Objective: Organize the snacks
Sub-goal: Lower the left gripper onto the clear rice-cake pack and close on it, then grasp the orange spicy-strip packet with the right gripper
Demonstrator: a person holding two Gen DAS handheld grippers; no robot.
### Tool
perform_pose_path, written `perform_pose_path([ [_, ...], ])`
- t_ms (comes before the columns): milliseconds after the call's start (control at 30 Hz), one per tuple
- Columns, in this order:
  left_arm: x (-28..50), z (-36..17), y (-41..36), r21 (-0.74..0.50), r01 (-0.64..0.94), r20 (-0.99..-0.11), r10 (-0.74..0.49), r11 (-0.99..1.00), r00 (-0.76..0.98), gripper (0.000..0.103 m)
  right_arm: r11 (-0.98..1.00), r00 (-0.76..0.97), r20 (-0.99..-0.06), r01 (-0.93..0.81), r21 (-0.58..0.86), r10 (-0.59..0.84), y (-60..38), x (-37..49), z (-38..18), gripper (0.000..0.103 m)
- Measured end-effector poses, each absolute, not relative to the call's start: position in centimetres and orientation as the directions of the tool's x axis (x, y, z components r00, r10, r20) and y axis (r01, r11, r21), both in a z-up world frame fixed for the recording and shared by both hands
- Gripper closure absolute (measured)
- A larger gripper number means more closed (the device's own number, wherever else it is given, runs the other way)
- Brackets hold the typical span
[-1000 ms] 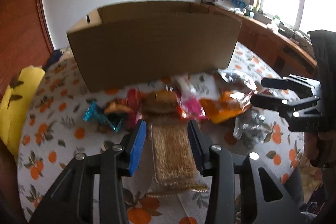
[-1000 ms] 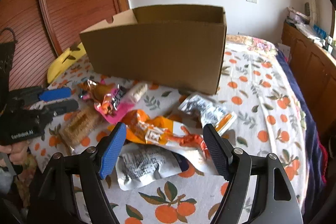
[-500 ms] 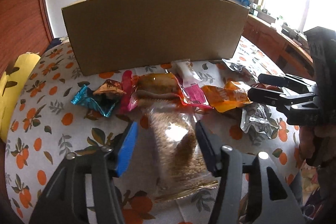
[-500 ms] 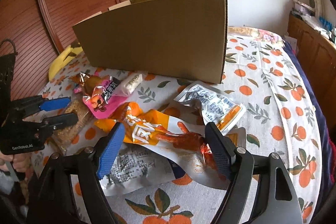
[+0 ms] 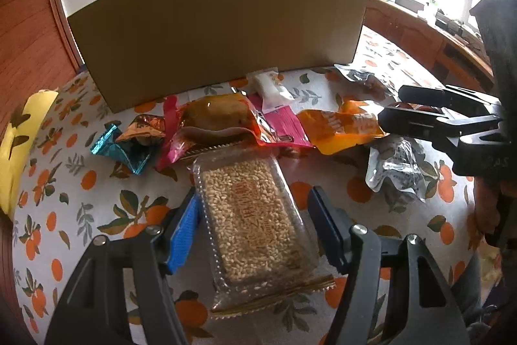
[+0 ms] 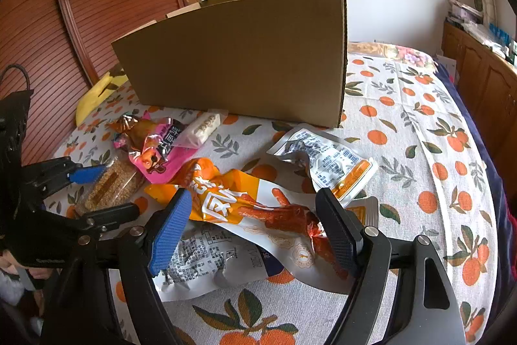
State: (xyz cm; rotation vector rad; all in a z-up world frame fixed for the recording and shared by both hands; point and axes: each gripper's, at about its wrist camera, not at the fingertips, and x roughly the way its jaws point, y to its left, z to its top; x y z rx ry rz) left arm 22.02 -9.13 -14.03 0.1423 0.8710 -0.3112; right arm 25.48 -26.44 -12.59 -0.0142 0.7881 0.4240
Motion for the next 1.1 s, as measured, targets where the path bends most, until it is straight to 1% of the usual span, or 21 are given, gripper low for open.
perform_pose_path([
  [133,22.0,-14.2,-8.8,-0.004,0.312,-0.765,-0.204,0.950,0.611,0.031,0.915,0.625,-0.689,-0.375,0.146,0.366,-26.5,25.5,-12.5,0.022],
  [200,22.1,-14.3,-8.6,-0.007,0.291,-0.768,-0.191,0.957,0.611,0.024,0.915,0.625,-0.689,-0.375,0.148,0.367,-26.5,25.5,-12.5,0.022],
  [233,22.2,-14.3,-8.5,-0.007,0.283,-0.770,-0.186,0.959,0.611,0.022,0.915,0.625,-0.689,-0.375,0.148,0.368,-26.5,25.5,-12.5,0.022],
  [400,22.0,-14.4,-8.4,-0.003,0.281,-0.773,-0.180,0.960,0.608,0.022,0.915,0.624,-0.689,-0.375,0.148,0.368,-26.5,25.5,-12.6,0.022],
  [433,21.9,-14.4,-8.4,-0.005,0.286,-0.774,-0.185,0.958,0.605,0.022,0.914,0.624,-0.689,-0.376,0.150,0.369,-26.5,25.5,-12.5,0.022],
  [500,21.5,-14.2,-8.2,-0.013,0.292,-0.772,-0.195,0.956,0.605,0.036,0.914,0.623,-0.689,-0.377,0.150,0.370,-26.5,25.5,-12.5,0.022],
  [533,21.2,-14.2,-8.2,-0.010,0.297,-0.768,-0.198,0.955,0.609,0.040,0.914,0.623,-0.689,-0.377,0.151,0.371,-26.5,25.5,-12.5,0.022],
  [567,20.9,-14.1,-8.2,-0.009,0.303,-0.765,-0.202,0.953,0.611,0.050,0.913,0.622,-0.689,-0.378,0.153,0.373,-26.5,25.5,-12.5,0.022],
  [667,20.5,-13.9,-8.0,-0.009,0.299,-0.764,-0.200,0.954,0.614,0.056,0.914,0.622,-0.690,-0.377,0.151,0.371,-26.5,25.5,-12.6,0.022],
  [900,18.9,-12.9,-7.5,-0.051,0.316,-0.739,-0.249,0.947,0.626,0.057,0.913,0.619,-0.695,-0.381,0.142,0.366,-26.5,25.4,-12.5,0.022],
  [967,18.5,-12.5,-7.5,-0.053,0.321,-0.731,-0.255,0.946,0.633,0.057,0.912,0.604,-0.707,-0.383,0.148,0.368,-26.4,25.7,-12.6,0.020],
  [1100,17.7,-11.8,-7.3,-0.055,0.330,-0.710,-0.269,0.942,0.650,0.057,0.905,0.569,-0.733,-0.397,0.153,0.374,-26.4,26.3,-12.5,0.019],
])
